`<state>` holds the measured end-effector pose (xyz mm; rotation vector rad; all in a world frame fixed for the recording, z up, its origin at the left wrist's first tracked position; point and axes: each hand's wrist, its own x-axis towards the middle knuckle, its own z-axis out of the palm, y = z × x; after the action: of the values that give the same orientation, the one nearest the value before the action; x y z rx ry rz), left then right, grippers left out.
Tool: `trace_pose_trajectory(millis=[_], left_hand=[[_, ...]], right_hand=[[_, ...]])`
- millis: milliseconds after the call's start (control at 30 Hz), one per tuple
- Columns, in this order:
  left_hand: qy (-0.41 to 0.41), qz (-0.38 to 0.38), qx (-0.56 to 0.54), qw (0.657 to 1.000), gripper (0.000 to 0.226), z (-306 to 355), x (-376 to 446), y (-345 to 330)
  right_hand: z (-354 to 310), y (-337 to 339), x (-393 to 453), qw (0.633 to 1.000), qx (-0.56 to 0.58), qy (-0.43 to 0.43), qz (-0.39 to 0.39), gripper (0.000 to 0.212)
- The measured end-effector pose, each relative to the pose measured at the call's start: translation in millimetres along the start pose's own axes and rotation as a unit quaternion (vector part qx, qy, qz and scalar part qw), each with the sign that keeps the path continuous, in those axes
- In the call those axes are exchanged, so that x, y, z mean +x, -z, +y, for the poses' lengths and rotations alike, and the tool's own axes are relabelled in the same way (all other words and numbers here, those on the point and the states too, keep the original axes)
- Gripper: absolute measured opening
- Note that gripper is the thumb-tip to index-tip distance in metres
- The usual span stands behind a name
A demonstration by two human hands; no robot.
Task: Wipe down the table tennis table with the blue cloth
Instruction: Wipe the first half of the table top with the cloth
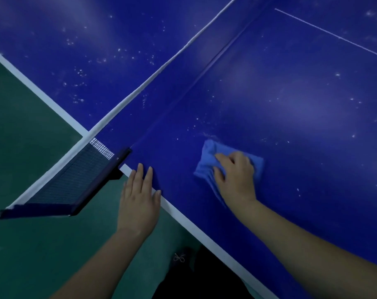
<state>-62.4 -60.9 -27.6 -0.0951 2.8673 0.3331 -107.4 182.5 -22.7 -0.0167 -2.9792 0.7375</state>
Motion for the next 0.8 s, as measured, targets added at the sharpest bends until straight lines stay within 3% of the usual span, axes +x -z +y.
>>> trace_pose_trajectory(millis=[100,200,333,433,533,600,667,733,800], left_hand=[[0.006,-0.007,-0.002,1.0,0.062,2.4,-0.1,2.2],[0.002,-0.01,0.011,1.0,0.063,1.0,0.4,4.3],[0.001,-0.012,0.012,1.0,0.063,1.0,0.5,6.2],[0.008,-0.015,0.001,1.0,0.063,3.2,-1.4,7.4],[0.007,-0.019,0.004,1.0,0.063,5.3,-0.3,10.2],[0.009,-0.019,0.013,1.0,0.064,5.7,1.5,12.4],[0.017,-0.01,0.019,1.0,0.064,7.6,4.9,14.5],[0.016,0.0,0.029,0.999,0.064,11.6,13.9,16.0],[0.008,0.011,0.023,1.0,0.064,18.1,30.3,15.6]], right_hand=[[-19.8,-11.2,-30.5,0.993,0.023,0.109,-0.044,0.032],[-48.6,-28.6,18.9,0.979,0.029,0.183,-0.089,0.023],[-28.8,-22.8,92.8,0.998,-0.013,0.039,-0.039,0.024],[-3.2,-11.0,67.0,0.998,-0.015,-0.044,0.046,0.032],[-24.3,-23.4,38.6,1.0,0.0,0.025,0.018,0.032],[-47.4,-35.4,56.3,0.992,0.016,0.12,-0.023,0.029],[-59.5,-38.8,96.2,0.987,0.012,0.155,-0.045,0.026],[-46.4,-33.7,135.4,0.994,-0.021,0.105,-0.03,0.025],[-10.5,-23.8,147.7,0.998,-0.039,-0.024,0.039,0.021]])
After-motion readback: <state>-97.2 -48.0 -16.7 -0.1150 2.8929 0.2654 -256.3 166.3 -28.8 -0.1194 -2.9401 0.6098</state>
